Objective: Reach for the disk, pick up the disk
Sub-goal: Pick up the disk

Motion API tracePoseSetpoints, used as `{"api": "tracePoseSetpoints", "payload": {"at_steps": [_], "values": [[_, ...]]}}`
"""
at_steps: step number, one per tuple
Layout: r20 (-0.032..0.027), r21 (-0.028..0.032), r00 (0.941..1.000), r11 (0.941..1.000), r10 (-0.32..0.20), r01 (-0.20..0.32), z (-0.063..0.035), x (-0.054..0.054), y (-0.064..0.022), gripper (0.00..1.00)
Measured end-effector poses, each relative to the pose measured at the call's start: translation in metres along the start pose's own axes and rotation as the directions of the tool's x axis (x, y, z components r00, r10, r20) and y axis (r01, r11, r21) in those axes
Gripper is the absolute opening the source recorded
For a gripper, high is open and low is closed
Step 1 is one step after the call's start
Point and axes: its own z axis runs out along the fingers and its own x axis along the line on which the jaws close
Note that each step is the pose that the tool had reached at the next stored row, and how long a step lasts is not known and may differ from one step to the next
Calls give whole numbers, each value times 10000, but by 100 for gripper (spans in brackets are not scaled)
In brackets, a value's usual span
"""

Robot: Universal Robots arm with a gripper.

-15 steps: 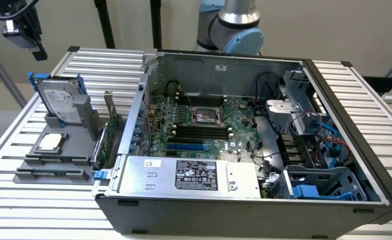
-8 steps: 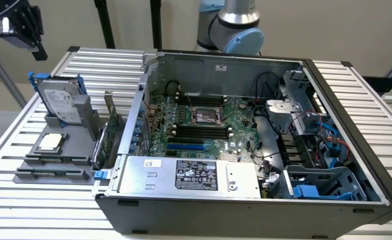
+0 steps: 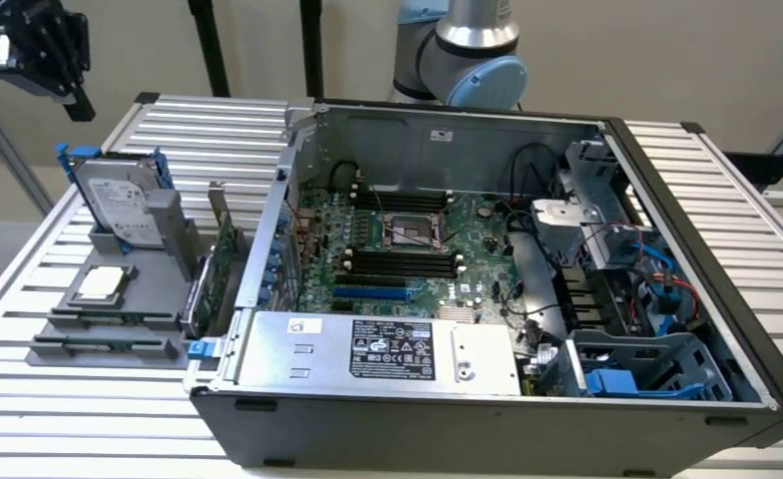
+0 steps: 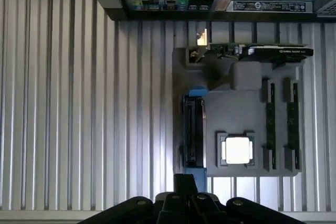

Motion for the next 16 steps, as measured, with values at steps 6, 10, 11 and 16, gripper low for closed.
{"api": "tracePoseSetpoints", "payload": {"at_steps": [6, 10, 11, 16], "values": [[26, 487, 9998, 9987, 177, -178, 2, -81, 1, 11], [13, 501, 9998, 9986, 179, -180, 4, -105, 3, 11], [-7, 497, 9998, 9986, 180, -179, 5, -108, 2, 11], [-245, 415, 9996, 9990, 164, -154, 30, -122, 0, 11]]}}
